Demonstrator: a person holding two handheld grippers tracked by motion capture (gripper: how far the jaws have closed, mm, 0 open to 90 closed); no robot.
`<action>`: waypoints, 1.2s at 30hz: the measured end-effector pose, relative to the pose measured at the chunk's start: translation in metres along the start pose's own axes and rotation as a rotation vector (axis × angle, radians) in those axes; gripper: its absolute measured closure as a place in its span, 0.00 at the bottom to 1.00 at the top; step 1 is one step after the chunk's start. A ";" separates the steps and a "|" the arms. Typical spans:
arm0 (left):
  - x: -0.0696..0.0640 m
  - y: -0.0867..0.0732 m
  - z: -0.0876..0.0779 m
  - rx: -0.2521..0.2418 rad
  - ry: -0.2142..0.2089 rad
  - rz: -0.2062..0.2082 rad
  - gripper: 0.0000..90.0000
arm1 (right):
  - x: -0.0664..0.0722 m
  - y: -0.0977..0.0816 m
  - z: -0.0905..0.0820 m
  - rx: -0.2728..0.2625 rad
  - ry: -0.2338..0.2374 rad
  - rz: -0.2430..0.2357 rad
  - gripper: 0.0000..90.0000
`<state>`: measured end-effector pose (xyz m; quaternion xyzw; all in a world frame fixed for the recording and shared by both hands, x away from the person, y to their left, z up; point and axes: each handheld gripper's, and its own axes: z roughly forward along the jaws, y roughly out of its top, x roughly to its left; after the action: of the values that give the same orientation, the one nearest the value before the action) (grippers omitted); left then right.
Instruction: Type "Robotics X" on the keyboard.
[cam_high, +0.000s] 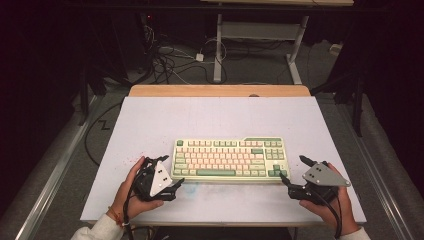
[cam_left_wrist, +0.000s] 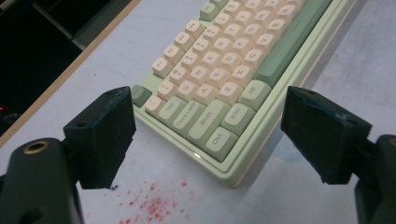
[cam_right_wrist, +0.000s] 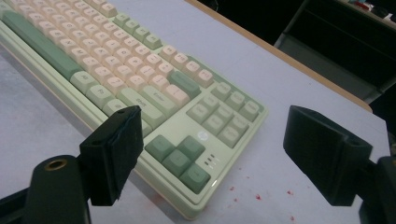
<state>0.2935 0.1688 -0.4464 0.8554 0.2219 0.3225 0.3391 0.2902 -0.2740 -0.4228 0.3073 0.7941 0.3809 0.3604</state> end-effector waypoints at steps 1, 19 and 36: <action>0.000 -0.001 0.000 0.003 0.003 -0.002 0.19 | 0.000 -0.001 -0.001 0.003 -0.001 0.005 0.22; 0.007 -0.026 -0.008 0.043 0.019 -0.046 0.19 | -0.007 -0.017 -0.006 0.032 -0.033 0.022 0.22; 0.015 -0.044 -0.010 0.077 0.010 -0.084 0.19 | -0.012 -0.044 -0.010 0.077 -0.045 0.054 0.21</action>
<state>0.2901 0.2113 -0.4664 0.8563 0.2715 0.3033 0.3179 0.2795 -0.3102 -0.4509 0.3508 0.7912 0.3528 0.3556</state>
